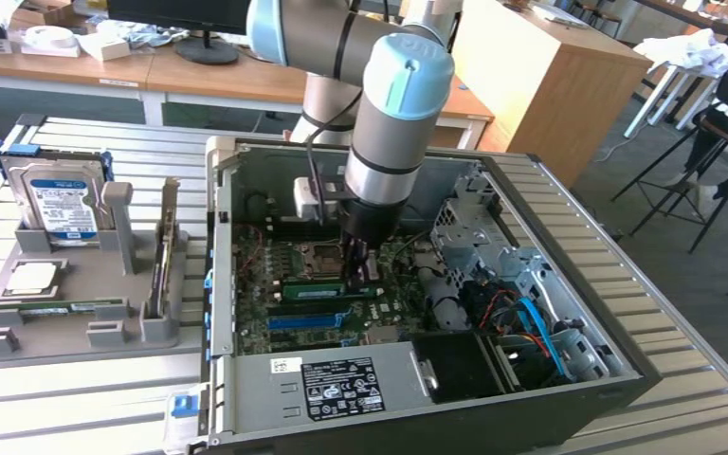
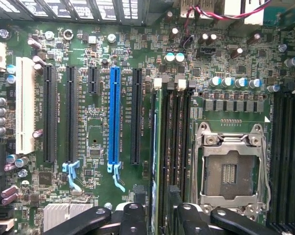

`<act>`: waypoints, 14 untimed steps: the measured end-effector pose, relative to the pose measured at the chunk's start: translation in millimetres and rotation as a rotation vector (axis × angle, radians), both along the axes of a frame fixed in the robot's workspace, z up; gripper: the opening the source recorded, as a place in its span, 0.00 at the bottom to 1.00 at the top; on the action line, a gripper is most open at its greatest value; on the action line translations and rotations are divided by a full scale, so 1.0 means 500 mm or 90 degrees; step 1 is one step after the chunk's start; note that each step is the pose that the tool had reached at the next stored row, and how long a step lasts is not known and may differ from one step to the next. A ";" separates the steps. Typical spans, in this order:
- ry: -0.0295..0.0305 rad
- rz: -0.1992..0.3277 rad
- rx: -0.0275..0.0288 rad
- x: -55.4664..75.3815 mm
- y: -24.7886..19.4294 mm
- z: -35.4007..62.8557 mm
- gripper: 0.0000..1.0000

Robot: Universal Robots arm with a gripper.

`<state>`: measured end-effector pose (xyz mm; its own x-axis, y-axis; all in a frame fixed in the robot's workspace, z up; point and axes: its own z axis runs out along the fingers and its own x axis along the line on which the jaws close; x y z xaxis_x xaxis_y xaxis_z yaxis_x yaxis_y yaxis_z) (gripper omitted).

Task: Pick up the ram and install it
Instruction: 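Insert the ram into the slot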

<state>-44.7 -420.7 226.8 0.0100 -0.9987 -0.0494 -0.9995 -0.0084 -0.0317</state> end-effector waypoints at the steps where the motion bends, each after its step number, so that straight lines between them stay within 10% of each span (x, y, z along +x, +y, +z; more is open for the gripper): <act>1: 0.0000 0.000 -0.0001 0.000 0.0000 0.006 0.31; 8: 0.0028 0.000 -0.0001 0.003 0.0001 0.068 0.31; 14: 0.0155 0.000 -0.0007 0.017 0.0000 0.118 0.31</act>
